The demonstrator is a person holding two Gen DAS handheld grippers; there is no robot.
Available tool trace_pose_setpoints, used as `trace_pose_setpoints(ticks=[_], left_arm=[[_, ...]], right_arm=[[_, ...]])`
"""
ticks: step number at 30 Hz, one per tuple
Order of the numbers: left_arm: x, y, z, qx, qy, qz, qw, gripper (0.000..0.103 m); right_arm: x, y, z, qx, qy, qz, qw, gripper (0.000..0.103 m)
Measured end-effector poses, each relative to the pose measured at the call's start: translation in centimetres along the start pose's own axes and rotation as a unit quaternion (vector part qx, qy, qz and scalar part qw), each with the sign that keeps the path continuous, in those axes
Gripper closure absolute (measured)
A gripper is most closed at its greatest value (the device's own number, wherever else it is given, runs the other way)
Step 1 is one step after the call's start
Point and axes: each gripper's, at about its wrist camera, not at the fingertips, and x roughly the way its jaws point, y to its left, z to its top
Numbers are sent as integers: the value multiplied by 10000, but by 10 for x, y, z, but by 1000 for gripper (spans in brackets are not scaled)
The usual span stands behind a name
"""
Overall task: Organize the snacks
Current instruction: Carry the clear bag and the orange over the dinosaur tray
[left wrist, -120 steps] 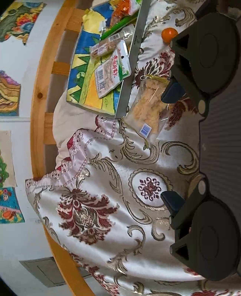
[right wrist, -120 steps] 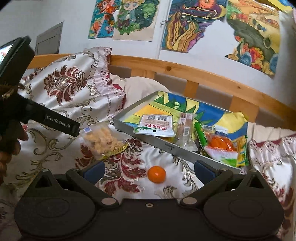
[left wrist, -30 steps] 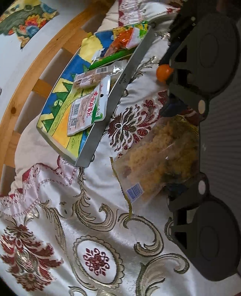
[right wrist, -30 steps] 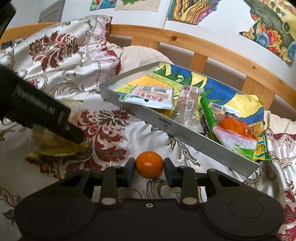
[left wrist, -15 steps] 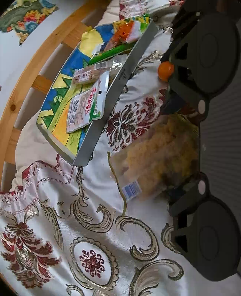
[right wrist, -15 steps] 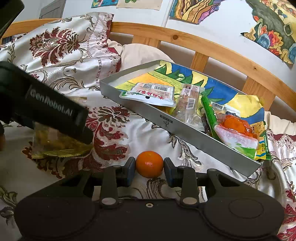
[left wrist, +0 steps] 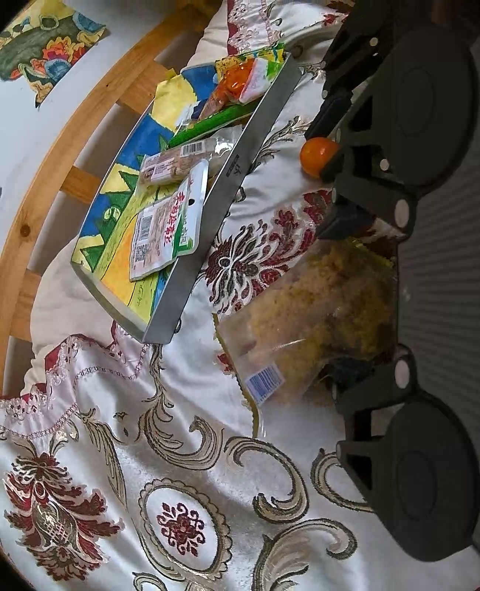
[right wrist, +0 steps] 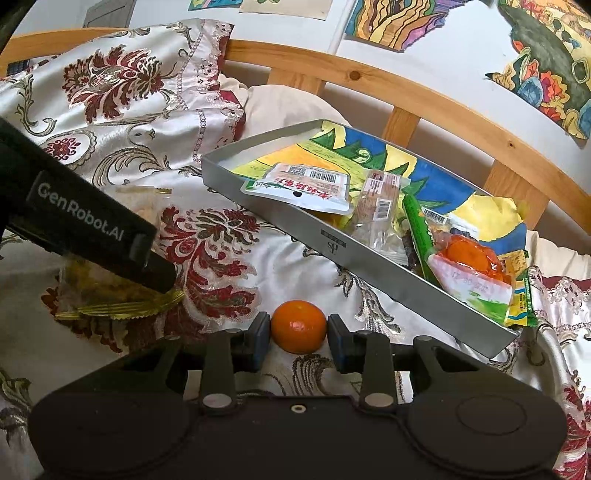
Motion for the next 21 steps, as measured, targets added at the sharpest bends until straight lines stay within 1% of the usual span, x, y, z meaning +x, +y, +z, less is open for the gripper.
trace_pose_setpoints(ticks=[4,10,14,16,18,21], left_arm=[[-3,-1,-1,50,-9,-36,10000,40],[-6,3,-3,20,-20,-146,9999,40],[-7,4,-2,-89,-59,-216,9997,40],[-9,3,-1,-89,-154,-303,9994,40],[-10,3,0,-93,-234,-467,9986,40],[-10,3,5,-298,-294,-736,9964,40]], right_arm=[[-1,0,0,-2,-11,0,10000,67],[-4,1,1,-132,-59,-33,9999,68],[-7,2,2,-282,-161,-134,9994,68],[-10,0,3,-289,-242,-191,9991,68],[-13,-2,6,-271,-347,-248,9987,68],[-15,-7,9,-211,-470,-310,9982,68]])
